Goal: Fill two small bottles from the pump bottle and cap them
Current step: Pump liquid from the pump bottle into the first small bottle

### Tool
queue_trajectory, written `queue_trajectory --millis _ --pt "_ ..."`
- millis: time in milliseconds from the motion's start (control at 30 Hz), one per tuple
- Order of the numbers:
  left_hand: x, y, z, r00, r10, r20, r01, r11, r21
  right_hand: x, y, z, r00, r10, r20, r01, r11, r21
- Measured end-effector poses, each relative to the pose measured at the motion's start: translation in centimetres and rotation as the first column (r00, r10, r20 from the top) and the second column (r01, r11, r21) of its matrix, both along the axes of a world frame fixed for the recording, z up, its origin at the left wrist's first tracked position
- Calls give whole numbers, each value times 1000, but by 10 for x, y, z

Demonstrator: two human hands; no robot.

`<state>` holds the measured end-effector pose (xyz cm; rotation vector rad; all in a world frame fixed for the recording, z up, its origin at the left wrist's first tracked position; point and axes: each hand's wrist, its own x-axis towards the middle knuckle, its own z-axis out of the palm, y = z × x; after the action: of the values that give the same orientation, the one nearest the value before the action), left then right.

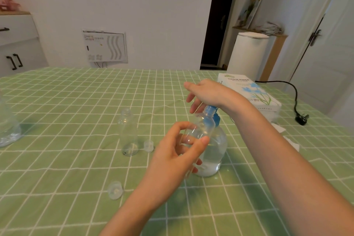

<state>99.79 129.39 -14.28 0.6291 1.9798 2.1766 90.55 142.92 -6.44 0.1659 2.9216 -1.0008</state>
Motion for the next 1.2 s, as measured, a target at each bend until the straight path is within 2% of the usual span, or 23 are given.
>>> queue_trajectory --millis 433,733,1200 --pt "3 -2 -5 1000 3 22 -2 1000 -10 0 0 -13 999 -15 44 16 1000 -11" --pt "1 0 3 1000 -1 18 0 1000 18 2 -3 5 999 4 53 -8 998 64" --pt "4 -1 -3 1000 -6 0 6 1000 7 3 -3 -10 997 17 77 -16 1000 -14"
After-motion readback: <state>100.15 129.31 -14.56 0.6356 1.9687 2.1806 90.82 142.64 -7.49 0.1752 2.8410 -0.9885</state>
